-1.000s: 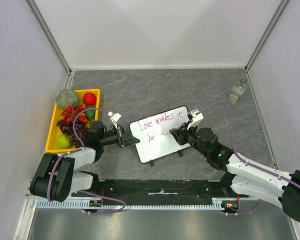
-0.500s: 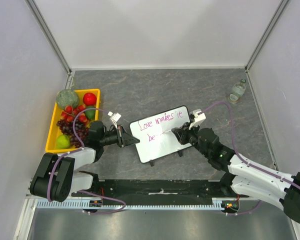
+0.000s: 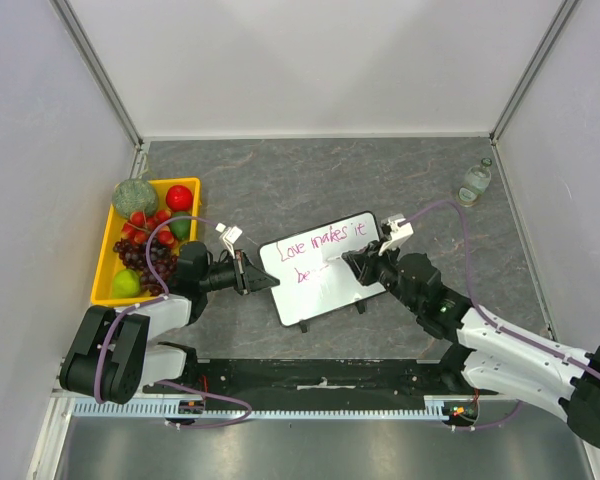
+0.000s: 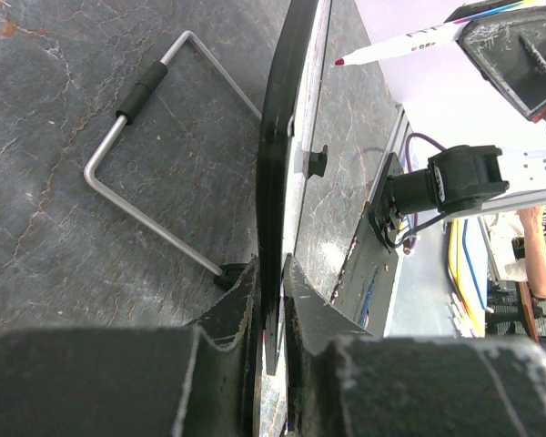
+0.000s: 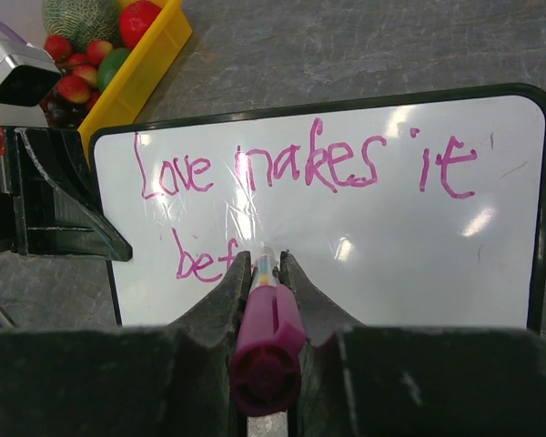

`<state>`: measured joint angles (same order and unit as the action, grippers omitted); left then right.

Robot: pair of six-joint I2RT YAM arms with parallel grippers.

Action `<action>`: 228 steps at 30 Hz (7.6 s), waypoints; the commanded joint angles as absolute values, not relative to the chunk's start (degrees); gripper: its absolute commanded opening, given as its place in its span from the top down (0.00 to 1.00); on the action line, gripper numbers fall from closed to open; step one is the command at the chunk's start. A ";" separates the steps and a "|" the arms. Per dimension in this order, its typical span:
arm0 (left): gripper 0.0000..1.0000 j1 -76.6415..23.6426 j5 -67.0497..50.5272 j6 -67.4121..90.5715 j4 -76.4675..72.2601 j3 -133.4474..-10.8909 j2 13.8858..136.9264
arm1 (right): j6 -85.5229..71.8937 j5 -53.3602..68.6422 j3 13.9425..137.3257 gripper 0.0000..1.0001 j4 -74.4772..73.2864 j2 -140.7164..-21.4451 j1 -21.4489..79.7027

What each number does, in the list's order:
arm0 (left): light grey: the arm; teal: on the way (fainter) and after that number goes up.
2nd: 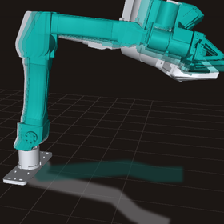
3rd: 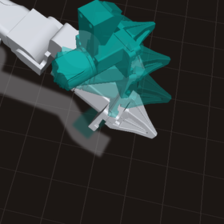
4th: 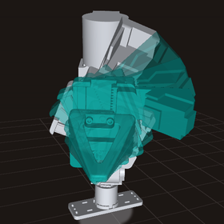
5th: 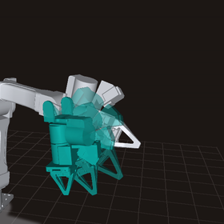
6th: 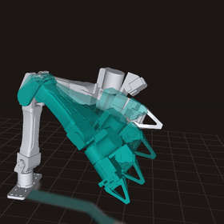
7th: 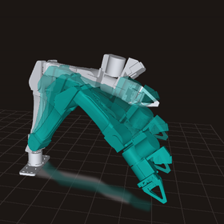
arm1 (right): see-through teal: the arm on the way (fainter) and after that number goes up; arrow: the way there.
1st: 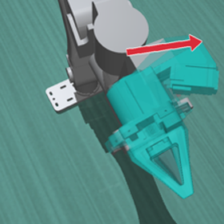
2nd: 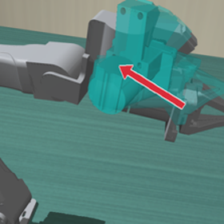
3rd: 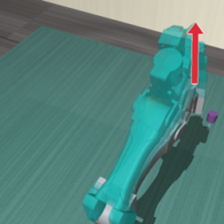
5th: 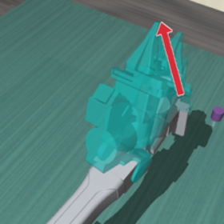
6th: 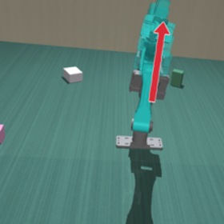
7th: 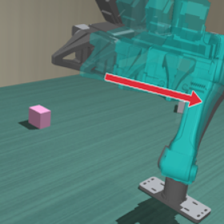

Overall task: Write a sentence on the whiteboard
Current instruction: Write on the whiteboard with the whiteboard.

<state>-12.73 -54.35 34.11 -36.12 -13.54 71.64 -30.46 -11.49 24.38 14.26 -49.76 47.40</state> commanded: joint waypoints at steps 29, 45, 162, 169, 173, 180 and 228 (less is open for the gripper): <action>0.98 -12.83 -53.96 32.69 -37.18 -14.59 71.98 | -30.32 -9.23 23.73 1.00 15.12 -51.15 47.11; 0.98 -12.83 -53.88 32.69 -37.18 -14.59 71.98 | -30.32 -8.00 21.18 1.00 13.71 -50.01 47.11; 0.98 -12.83 -53.96 32.61 -37.18 -14.68 72.16 | -27.25 -10.90 26.02 1.00 10.72 -51.94 45.88; 0.98 -12.74 -53.96 32.69 -37.18 -14.59 72.07 | -27.42 -10.72 24.26 1.00 9.49 -50.19 45.88; 0.98 -12.83 -53.96 32.69 -37.18 -14.59 71.98 | -27.42 -10.11 23.56 1.00 9.05 -50.01 45.79; 0.98 -12.83 -53.88 32.61 -37.18 -14.59 72.07 | -27.51 -10.72 22.06 1.00 8.18 -49.13 45.79; 0.98 -12.75 -53.88 32.61 -37.18 -14.68 72.33 | -25.05 -15.73 28.56 1.00 9.58 -47.54 45.26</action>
<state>-12.73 -54.39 34.13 -36.14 -13.54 71.64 -25.89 -14.72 25.76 6.85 -46.22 45.50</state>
